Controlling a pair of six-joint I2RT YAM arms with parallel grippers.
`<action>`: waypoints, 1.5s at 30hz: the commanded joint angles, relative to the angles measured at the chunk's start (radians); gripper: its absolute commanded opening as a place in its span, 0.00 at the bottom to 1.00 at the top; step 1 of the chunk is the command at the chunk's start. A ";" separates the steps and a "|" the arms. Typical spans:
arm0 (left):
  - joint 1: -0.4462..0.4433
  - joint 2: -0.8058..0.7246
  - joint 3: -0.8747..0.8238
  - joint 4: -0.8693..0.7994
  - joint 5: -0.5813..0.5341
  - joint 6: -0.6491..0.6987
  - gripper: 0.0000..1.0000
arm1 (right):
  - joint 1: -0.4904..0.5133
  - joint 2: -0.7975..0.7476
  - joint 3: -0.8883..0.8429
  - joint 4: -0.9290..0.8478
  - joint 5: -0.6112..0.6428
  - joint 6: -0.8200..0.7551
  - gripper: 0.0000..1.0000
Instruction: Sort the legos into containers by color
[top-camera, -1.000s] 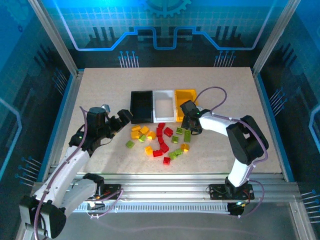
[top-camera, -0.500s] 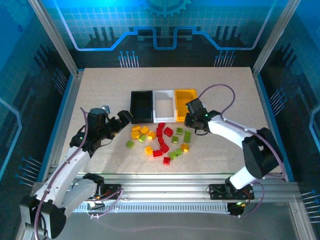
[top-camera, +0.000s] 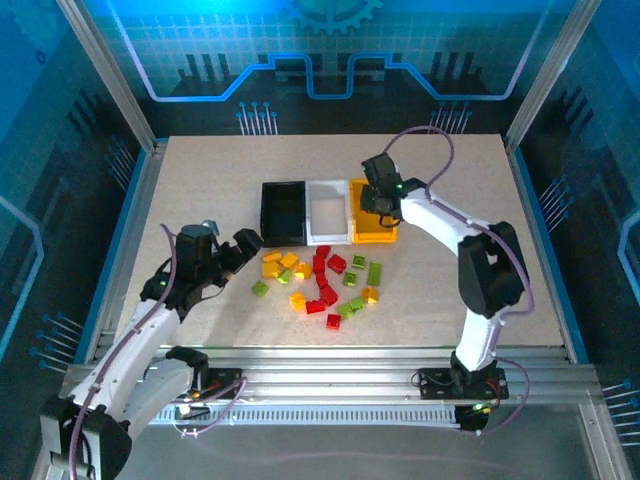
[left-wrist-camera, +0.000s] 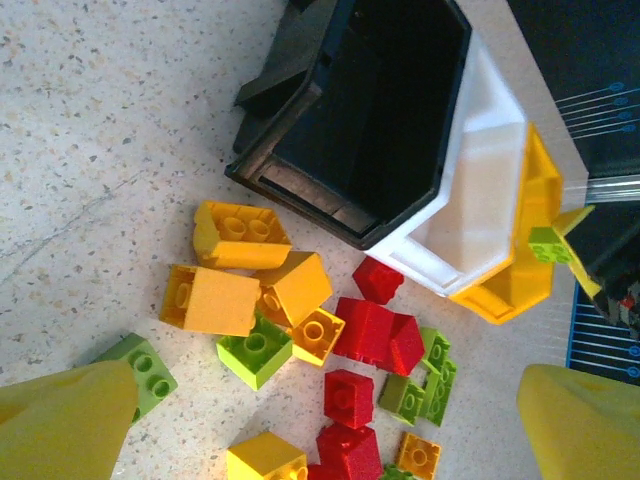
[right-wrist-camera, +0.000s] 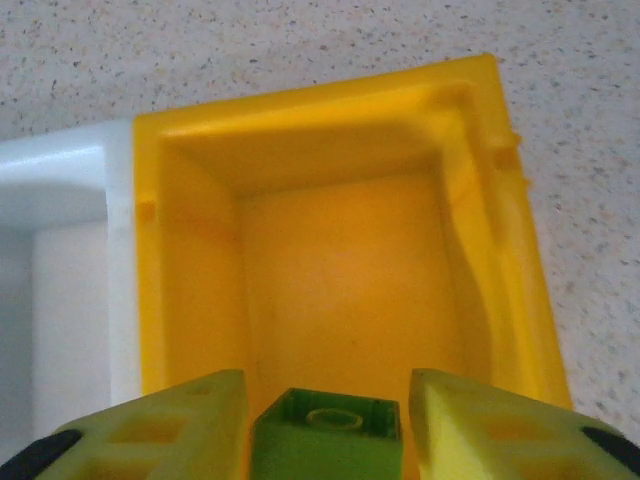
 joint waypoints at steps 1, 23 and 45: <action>-0.006 0.022 0.043 -0.024 0.018 0.025 0.99 | -0.004 0.001 0.066 -0.015 -0.014 -0.046 0.60; -0.389 0.294 0.157 -0.138 -0.209 0.239 0.84 | 0.055 -0.643 -0.613 0.454 -0.234 -0.135 0.70; -0.572 0.622 0.145 -0.034 -0.276 0.086 0.59 | 0.058 -0.705 -0.677 0.333 -0.297 -0.171 0.69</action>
